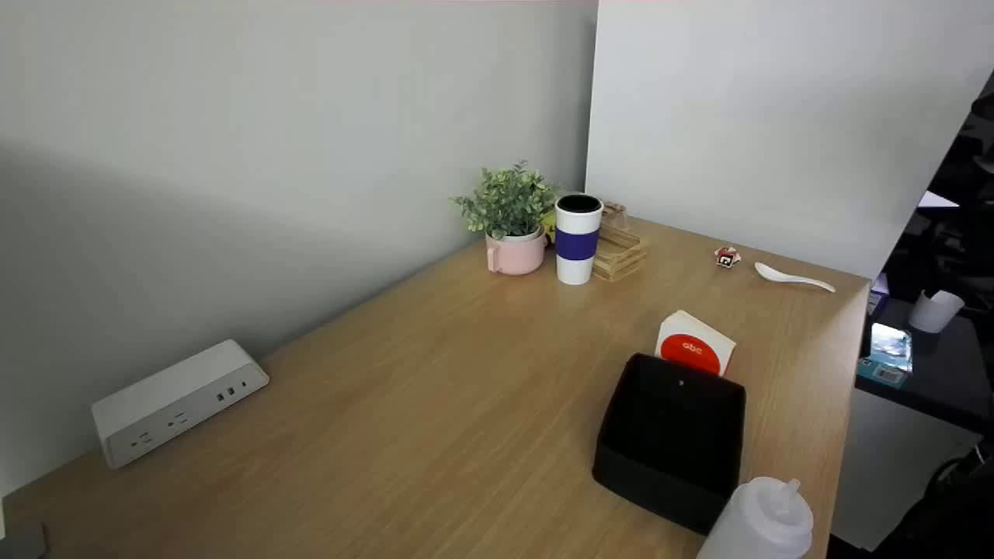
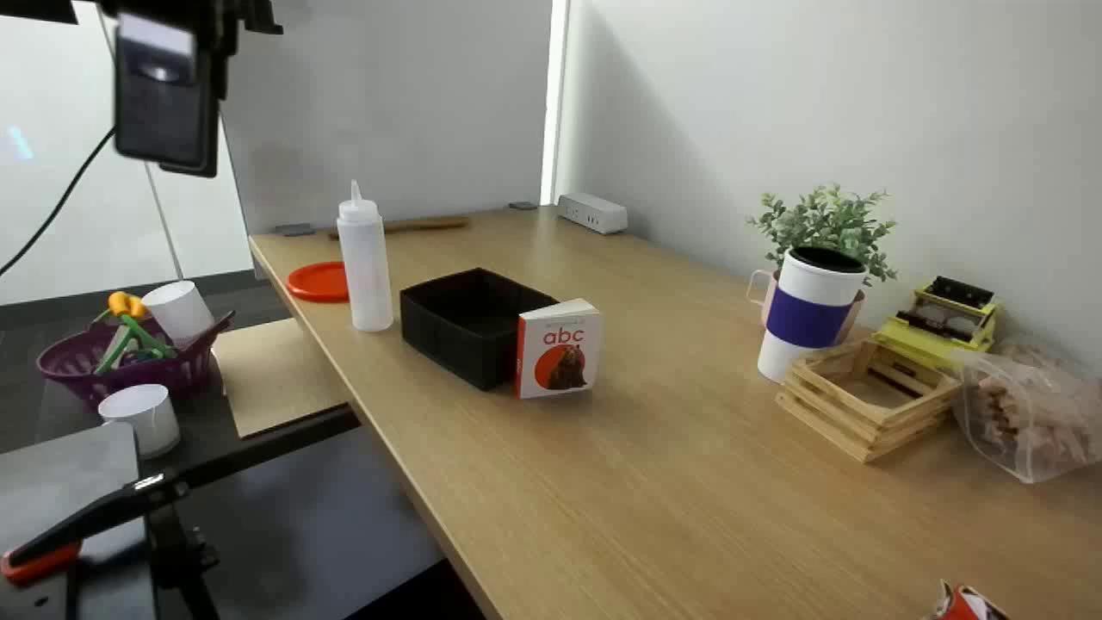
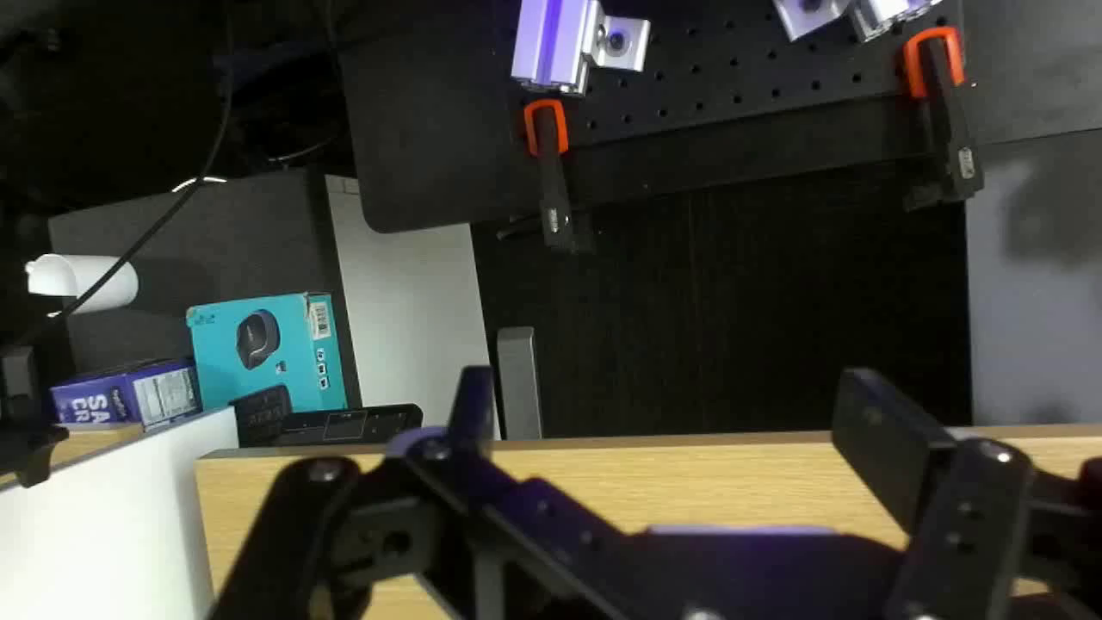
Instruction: Put the book in the box
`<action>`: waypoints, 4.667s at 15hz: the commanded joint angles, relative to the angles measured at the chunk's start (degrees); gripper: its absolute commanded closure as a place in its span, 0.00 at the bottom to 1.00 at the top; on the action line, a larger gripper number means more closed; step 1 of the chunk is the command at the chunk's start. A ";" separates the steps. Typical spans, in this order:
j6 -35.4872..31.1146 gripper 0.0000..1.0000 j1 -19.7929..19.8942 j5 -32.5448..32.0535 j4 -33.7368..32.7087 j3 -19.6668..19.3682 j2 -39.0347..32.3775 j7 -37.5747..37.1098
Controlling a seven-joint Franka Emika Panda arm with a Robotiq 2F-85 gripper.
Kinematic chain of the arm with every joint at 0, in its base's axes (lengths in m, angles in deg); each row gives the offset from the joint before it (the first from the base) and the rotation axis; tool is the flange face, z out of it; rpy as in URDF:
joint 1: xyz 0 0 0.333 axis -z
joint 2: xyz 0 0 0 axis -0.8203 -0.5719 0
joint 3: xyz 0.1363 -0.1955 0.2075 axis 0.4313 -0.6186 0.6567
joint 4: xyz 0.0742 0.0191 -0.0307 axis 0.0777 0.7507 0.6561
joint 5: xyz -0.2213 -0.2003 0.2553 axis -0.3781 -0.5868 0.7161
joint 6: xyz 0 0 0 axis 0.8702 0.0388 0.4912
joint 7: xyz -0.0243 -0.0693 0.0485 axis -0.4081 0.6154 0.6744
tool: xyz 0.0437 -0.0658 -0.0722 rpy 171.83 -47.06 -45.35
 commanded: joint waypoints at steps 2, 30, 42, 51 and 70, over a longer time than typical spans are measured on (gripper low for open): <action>0.24 0.00 -0.61 -0.27 -0.14 -0.53 -0.05 -0.31; -33.79 0.00 -4.22 8.11 -19.32 -2.85 -24.65 0.39; -25.85 0.00 -4.23 14.90 -28.95 -6.45 -35.01 8.84; -23.32 0.00 -3.46 23.46 -40.23 -7.55 -47.06 16.42; -14.04 0.00 -0.38 27.32 -54.87 -5.39 -65.14 15.89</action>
